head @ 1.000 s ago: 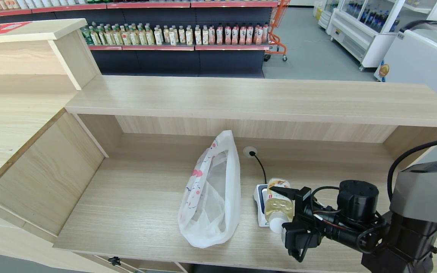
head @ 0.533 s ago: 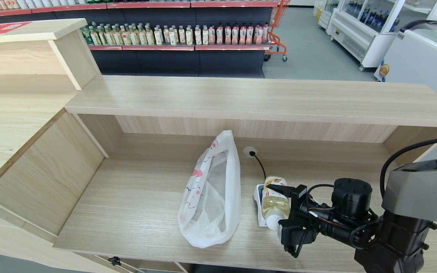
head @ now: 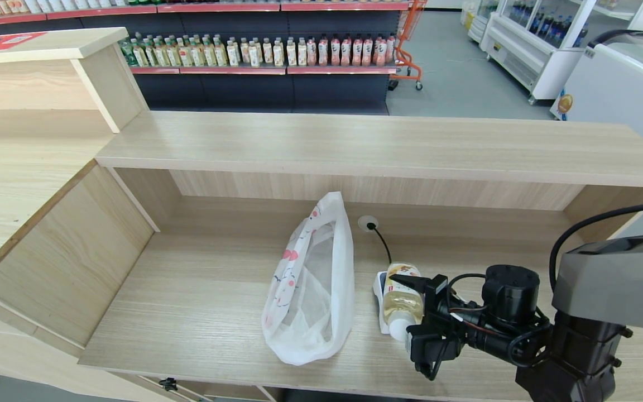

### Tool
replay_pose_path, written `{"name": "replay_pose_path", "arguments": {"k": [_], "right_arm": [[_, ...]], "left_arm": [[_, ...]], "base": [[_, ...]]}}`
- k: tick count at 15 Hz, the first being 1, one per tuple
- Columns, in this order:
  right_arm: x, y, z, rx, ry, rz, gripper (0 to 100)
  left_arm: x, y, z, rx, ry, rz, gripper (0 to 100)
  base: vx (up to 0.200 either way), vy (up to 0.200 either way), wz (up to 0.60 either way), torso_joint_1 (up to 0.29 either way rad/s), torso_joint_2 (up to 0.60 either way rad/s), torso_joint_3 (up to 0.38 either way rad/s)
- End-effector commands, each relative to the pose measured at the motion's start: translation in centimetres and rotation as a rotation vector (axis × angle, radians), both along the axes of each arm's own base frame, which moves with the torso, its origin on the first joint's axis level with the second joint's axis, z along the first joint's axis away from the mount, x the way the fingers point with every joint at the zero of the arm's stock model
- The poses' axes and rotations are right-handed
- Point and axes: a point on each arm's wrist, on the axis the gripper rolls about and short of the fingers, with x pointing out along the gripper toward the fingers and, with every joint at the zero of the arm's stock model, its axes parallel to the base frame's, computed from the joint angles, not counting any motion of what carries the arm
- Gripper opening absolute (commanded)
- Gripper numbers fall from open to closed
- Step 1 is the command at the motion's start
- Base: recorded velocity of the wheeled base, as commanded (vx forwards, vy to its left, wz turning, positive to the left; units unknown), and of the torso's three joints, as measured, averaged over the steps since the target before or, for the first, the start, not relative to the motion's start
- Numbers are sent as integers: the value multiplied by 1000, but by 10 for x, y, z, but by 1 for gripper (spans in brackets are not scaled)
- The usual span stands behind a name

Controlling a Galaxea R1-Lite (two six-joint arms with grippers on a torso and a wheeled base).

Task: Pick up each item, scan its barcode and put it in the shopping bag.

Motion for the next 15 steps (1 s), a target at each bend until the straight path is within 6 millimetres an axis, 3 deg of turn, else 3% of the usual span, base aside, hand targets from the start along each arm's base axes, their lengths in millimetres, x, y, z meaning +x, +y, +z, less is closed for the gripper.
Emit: {"name": "replay_pose_path", "arguments": {"k": [1,9,10,11,12,13,15], "right_arm": [[1,0,-2,-3,4,0,0],[1,1,1,5,1,10,0],[0,4,13,35,-28,8,0],[-2,13,41,124,-73,-7,0],[-5,19,52,167,-83,-15,0],[-20,25,91,322,-96,-94,0],[-38,23,125,468,-16,-205,0]], "left_arm": [[0,0,0,0,-1,0,100],[0,0,0,1,-1,0,100],[0,0,0,1,-1,0,100],[0,0,0,1,-1,0,100],[0,0,0,1,-1,0,100],[0,0,0,1,-1,0,100],[0,0,0,1,-1,0,100]], "base": [[0,0,0,0,0,0],[0,0,0,0,0,0],[0,0,0,0,0,0],[0,0,0,0,0,0],[0,0,0,0,0,0],[0,0,0,0,0,0],[0,0,0,0,0,0]]}}
